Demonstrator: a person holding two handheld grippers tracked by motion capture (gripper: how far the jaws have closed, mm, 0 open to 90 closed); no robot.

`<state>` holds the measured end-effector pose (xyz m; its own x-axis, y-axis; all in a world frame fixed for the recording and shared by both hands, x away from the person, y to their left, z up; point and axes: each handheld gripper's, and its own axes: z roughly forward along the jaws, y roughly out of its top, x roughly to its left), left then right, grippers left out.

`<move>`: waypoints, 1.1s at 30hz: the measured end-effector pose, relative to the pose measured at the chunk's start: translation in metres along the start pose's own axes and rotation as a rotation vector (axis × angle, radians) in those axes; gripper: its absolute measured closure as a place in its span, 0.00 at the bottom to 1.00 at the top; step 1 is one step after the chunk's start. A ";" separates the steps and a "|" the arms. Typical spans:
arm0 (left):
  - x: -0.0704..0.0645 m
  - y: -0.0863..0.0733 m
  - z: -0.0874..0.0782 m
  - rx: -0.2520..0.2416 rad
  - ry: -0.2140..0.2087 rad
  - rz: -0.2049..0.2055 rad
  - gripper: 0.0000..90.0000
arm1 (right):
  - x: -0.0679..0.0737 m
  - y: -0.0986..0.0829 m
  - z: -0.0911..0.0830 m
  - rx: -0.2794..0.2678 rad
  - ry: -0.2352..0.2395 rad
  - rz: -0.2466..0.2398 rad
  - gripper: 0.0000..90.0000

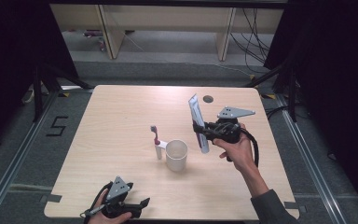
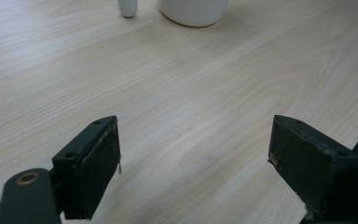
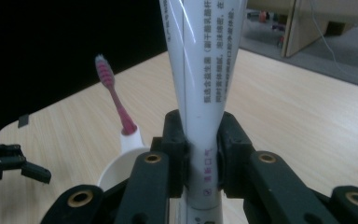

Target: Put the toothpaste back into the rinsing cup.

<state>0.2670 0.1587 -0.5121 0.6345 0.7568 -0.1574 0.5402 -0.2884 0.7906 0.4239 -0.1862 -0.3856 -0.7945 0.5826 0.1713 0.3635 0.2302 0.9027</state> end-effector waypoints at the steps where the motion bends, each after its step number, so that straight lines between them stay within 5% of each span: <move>1: 0.000 0.000 0.000 0.000 0.000 0.001 0.18 | 0.001 0.002 0.001 -0.015 0.006 -0.007 0.84; 15: 0.002 0.001 -0.002 0.014 0.006 0.022 0.18 | 0.021 0.014 0.021 -0.075 0.061 0.010 0.84; 16: 0.002 0.001 -0.001 0.010 0.010 0.017 0.18 | 0.021 0.015 0.023 -0.088 0.066 -0.016 0.84; 33: 0.001 0.001 -0.002 -0.008 0.003 0.004 0.18 | 0.037 0.004 0.060 -0.020 0.097 -0.056 0.84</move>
<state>0.2667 0.1603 -0.5102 0.6349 0.7574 -0.1526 0.5335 -0.2869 0.7956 0.4253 -0.1168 -0.3996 -0.8569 0.4910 0.1570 0.3082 0.2437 0.9196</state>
